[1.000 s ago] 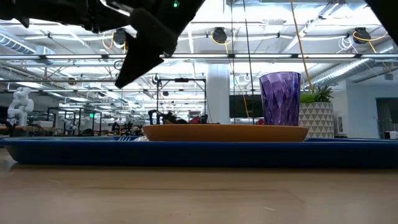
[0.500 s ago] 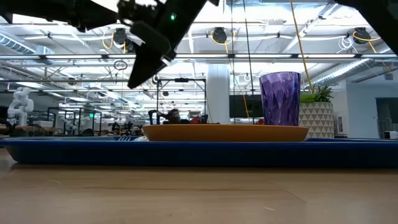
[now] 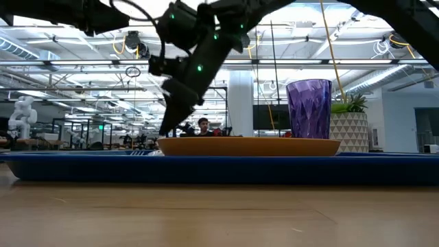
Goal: Pick and place plate/cup/fork/spoon on tray
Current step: Adjust the yellow spoon on the blue serving tray
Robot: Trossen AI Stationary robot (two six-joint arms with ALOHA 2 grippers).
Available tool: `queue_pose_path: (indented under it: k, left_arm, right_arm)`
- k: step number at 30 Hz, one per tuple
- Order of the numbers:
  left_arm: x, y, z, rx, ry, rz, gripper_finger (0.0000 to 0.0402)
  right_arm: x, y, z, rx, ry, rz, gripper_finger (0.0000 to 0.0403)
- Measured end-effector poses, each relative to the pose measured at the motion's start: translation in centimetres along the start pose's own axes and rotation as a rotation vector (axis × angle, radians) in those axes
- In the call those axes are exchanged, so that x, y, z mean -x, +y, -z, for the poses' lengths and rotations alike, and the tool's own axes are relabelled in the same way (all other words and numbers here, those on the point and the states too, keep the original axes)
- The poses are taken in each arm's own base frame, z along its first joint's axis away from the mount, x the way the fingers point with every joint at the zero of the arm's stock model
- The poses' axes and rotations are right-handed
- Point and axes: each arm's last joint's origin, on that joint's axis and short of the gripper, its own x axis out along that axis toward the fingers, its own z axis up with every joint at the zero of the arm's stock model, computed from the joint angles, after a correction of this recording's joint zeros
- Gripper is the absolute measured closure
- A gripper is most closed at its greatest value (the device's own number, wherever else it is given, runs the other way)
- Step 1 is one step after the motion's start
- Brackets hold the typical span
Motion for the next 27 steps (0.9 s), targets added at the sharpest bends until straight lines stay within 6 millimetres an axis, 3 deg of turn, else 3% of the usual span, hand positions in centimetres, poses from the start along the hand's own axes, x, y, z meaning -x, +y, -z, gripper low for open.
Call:
queue_pose_path:
  k: [9, 27]
  left_arm:
    - [0.0, 0.0, 0.0, -0.025, 0.000, -0.009, 0.0202]
    - [0.0, 0.0, -0.1, -0.024, -0.006, -0.012, 0.0202]
  right_arm:
    - [-1.5, -0.1, 1.6, -0.005, -0.012, -0.015, 0.0289]
    - [-1.6, -0.1, 1.4, 0.026, -0.052, -0.036, 0.0289]
